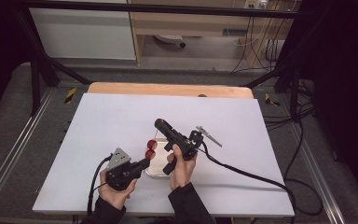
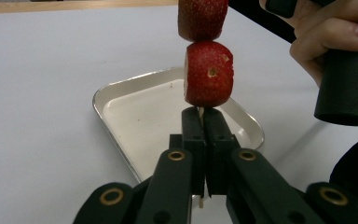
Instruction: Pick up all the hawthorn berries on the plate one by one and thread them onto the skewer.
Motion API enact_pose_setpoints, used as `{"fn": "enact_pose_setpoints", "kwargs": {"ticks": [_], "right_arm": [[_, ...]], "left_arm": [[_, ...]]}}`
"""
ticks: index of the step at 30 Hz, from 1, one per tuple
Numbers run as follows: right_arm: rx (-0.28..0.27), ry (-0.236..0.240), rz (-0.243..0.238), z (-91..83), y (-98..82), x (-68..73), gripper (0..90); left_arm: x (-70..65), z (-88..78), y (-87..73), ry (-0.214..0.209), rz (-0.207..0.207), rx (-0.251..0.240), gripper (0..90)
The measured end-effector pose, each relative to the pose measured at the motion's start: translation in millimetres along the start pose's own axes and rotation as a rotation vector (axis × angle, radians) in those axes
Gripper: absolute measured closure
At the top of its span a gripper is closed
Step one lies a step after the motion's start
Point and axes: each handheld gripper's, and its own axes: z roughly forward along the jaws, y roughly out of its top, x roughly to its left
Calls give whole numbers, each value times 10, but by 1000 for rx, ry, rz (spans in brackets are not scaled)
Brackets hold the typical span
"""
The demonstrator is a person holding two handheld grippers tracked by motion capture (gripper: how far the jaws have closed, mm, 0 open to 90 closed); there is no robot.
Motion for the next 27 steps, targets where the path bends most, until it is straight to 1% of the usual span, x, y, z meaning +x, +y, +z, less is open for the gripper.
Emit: {"fn": "enact_pose_setpoints", "kwargs": {"ticks": [3, 11, 14, 15, 16, 18, 19, 23, 27], "right_arm": [[3, 2, 7, 0, -6, 1, 614], [6, 4, 14, 1, -5, 6, 614], [12, 3, 0, 3, -14, -1, 614], [16, 3, -5, 3, -22, -4, 614], [18, 3, -4, 5, -32, -9, 614], [13, 7, -8, 6, -46, -20, 614], [14, 6, -8, 5, -50, -17, 614], [9, 4, -16, -3, -66, -9, 614], [-6, 6, -28, -13, -80, 3, 615]], "left_arm": [[12, 4, -3, -5, -16, 1, 884], [23, 9, -1, 4, -23, 7, 885], [5, 0, 5, -5, -22, -4, 884], [3, -9, 13, 1, -16, -7, 884], [1, -9, 17, -6, -24, -4, 884], [10, -10, 18, 0, -26, -6, 884], [12, -2, 16, -8, -37, -4, 884], [1, 15, 18, -6, -43, -7, 885], [-21, 25, 15, -24, -60, -19, 885]]}}
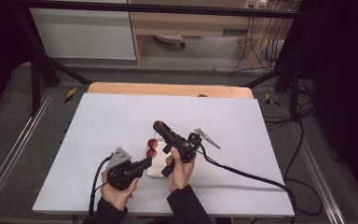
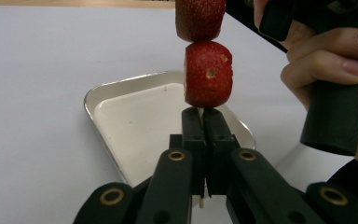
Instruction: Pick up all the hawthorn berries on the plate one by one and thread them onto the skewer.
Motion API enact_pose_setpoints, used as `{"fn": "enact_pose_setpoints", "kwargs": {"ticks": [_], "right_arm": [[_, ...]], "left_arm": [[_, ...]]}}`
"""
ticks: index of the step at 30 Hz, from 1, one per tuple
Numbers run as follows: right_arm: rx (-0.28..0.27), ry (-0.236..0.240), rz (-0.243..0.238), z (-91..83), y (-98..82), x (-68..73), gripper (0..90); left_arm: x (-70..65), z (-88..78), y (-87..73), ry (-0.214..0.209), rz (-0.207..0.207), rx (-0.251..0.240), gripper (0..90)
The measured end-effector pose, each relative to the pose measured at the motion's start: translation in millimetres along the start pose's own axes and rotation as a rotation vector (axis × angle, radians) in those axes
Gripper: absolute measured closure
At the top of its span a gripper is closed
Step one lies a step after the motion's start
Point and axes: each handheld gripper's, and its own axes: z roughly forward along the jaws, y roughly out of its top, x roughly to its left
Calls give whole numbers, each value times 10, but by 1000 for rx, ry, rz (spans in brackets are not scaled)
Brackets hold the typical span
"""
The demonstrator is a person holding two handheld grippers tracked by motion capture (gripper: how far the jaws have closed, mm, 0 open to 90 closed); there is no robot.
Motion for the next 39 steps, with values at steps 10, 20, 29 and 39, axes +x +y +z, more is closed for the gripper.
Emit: {"fn": "enact_pose_setpoints", "kwargs": {"ticks": [10, 20, 29, 39], "right_arm": [[62, -27, 33, 8, 39, 2, 618], [136, -25, 33, 10, 94, 16, 621], [179, -41, -29, 21, 164, 14, 621], [212, -23, 4, 8, 153, 26, 624]], "left_arm": [[12, 42, -29, 41, 52, 12, 887], [48, 66, -35, 87, 135, 42, 888], [105, -10, 12, 60, 177, 48, 890], [115, -17, 25, 55, 176, 43, 891]]}}
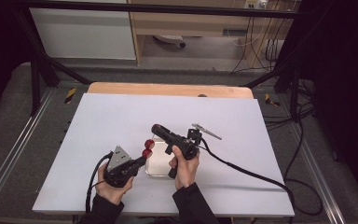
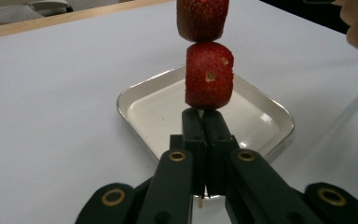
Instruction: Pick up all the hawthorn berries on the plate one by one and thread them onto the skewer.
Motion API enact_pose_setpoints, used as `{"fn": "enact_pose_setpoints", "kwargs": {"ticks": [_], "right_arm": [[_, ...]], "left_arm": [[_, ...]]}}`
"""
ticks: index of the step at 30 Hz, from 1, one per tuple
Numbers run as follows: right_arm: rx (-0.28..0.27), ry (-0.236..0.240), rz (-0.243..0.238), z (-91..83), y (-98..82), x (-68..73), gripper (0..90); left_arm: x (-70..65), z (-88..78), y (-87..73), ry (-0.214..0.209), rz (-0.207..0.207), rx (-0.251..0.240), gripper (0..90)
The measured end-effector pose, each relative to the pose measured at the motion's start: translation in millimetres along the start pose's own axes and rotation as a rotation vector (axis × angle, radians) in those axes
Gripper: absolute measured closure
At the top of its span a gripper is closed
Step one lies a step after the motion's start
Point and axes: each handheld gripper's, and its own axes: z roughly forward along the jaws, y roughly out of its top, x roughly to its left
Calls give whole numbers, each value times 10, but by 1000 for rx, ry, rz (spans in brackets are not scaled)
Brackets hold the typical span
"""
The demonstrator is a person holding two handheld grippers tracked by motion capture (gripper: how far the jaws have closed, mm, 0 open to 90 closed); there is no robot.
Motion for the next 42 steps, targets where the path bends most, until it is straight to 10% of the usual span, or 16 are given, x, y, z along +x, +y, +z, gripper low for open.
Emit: {"fn": "enact_pose_setpoints", "kwargs": {"ticks": [7, 25, 32, 42], "right_arm": [[-17, 11, -15, -1, -84, -1, 625], [83, -50, -91, 6, -47, -9, 619], [123, -144, -329, -141, 60, 46, 333], [369, -283, -542, -366, 56, -264, 77]], "left_arm": [[70, -6, -15, -37, -79, -5, 890], [31, 78, -80, -32, -51, 19, 890], [79, 75, -95, -20, -65, 20, 890], [96, 78, -80, -29, -48, 44, 888]]}}
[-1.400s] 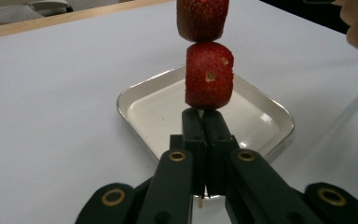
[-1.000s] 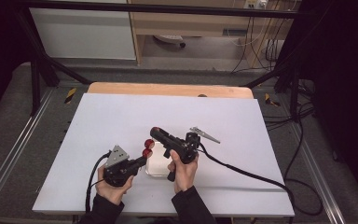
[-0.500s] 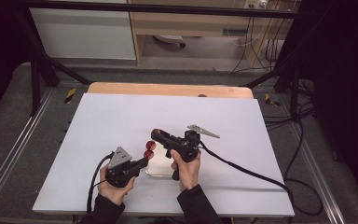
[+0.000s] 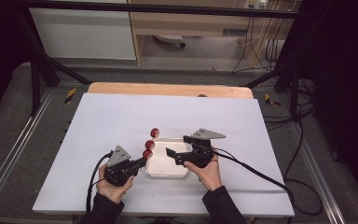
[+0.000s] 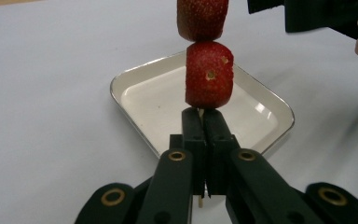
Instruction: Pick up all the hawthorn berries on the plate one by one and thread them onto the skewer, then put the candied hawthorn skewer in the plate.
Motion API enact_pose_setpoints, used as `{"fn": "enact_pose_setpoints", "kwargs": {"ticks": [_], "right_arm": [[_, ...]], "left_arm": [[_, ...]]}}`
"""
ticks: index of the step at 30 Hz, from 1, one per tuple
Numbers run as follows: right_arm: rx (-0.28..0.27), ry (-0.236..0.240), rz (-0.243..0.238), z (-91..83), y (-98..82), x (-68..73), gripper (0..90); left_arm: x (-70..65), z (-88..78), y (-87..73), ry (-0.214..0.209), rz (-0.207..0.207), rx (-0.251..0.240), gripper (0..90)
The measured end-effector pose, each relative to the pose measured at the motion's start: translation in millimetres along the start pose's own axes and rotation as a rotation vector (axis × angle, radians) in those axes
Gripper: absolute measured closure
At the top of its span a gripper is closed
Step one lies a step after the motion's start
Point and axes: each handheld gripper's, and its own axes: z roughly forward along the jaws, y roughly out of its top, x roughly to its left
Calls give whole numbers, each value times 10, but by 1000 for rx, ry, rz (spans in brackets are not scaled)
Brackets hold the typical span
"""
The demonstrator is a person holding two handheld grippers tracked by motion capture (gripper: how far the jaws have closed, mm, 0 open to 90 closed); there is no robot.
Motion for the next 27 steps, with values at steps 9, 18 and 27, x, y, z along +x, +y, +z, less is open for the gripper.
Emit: {"fn": "enact_pose_setpoints", "kwargs": {"ticks": [9, 18, 27], "right_arm": [[152, -46, -96, -267, -220, -269, 7], [202, -97, -131, -592, -451, -524, 5], [204, -94, -130, -875, -616, -683, 5]], "left_arm": [[32, -69, 87, -31, 16, 34, 885], [45, -77, 216, -49, 35, 66, 883], [68, 54, 420, -49, 24, 108, 882]]}}
